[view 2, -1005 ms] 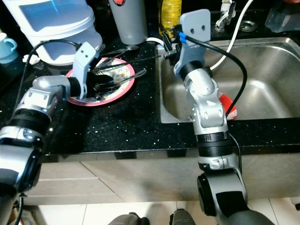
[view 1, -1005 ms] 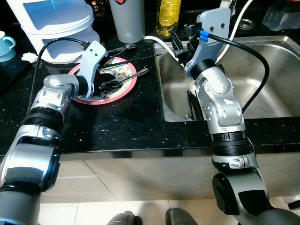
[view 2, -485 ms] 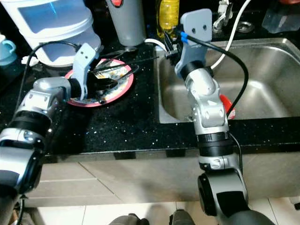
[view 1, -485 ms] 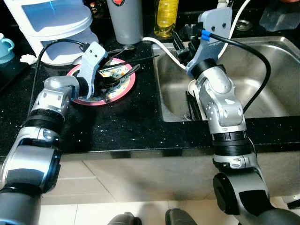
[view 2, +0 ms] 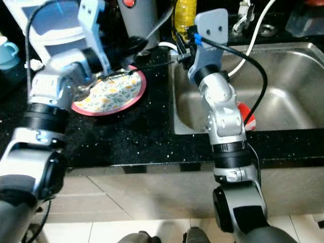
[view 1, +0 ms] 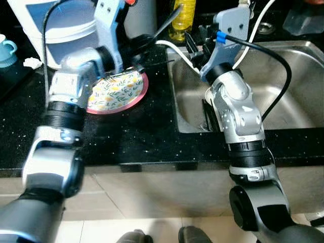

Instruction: Kitchen organization

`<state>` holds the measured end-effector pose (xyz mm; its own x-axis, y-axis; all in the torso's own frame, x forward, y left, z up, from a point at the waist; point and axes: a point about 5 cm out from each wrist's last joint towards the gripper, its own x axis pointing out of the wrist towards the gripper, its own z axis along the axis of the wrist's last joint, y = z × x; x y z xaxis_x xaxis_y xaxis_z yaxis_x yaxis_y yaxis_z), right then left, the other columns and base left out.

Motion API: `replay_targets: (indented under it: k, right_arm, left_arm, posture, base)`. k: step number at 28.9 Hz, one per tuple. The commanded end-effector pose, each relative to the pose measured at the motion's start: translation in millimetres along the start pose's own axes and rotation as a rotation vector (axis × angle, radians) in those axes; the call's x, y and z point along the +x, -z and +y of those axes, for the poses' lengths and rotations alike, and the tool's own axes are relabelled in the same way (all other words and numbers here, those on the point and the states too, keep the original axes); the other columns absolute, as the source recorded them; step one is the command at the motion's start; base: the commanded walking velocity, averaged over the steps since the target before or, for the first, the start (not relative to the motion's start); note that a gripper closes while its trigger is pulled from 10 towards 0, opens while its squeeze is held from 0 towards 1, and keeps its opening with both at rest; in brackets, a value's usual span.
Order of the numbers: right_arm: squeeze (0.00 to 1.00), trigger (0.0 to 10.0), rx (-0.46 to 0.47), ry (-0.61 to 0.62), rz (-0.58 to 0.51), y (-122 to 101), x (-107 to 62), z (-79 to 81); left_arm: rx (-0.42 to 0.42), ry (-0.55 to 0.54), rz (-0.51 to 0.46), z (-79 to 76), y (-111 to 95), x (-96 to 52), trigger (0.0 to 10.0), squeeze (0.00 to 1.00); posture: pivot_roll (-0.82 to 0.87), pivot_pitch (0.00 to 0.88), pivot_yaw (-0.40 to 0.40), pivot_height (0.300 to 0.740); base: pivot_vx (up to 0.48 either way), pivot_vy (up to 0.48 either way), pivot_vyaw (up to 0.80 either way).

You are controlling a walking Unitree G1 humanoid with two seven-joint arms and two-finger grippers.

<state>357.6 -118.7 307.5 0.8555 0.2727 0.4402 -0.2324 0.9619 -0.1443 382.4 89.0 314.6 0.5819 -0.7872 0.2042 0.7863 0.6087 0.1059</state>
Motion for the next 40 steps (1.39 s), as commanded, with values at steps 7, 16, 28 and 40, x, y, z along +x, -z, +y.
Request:
replay_targets:
  k: [7,16,28,40]
  right_arm:
    - [0.0,10.0,-0.129,0.219,0.032,0.3,-18.2,-51.3]
    - [0.0,10.0,-0.216,0.361,0.09,9.3,-42.9,-82.4]
    - [0.0,10.0,-0.181,0.316,0.058,7.8,-34.6,-66.6]
    - [0.0,10.0,-0.113,0.264,0.061,15.4,-29.0,-47.4]
  left_arm:
    - [-0.251,-0.059,0.069,-39.5,42.1,55.2,10.0,0.0]
    - [-0.38,-0.068,0.17,-57.2,76.8,59.2,10.0,1.0]
    - [-0.212,-0.165,-0.065,-29.1,48.0,38.5,10.0,0.0]
    - [0.623,-0.668,0.387,17.0,44.7,-28.1,10.0,0.0]
  posture:
    - [-0.13,0.064,0.095,0.74]
    - [-0.15,0.05,0.116,0.74]
    - [-0.12,0.015,0.111,0.74]
    - [-0.07,0.004,0.106,0.74]
  base:
    - [0.0,0.0,0.0]
    - [0.0,0.0,0.0]
    - [0.0,0.0,0.0]
    - [0.0,0.0,0.0]
